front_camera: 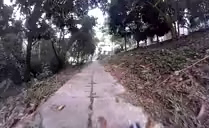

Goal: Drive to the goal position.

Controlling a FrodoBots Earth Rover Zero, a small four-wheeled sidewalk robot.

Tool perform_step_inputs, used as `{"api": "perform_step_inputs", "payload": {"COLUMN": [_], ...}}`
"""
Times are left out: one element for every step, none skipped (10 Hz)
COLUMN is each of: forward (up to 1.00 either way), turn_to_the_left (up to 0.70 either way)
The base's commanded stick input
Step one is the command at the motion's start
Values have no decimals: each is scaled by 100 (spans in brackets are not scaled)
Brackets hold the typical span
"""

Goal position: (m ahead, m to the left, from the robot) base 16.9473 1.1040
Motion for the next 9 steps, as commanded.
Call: {"api": "perform_step_inputs", "payload": {"forward": [70, 70, 70, 70, 70, 70, 70, 70, 70], "turn_to_the_left": [1, 1, 1, 1, 2, 14, 15, 15, 15]}}
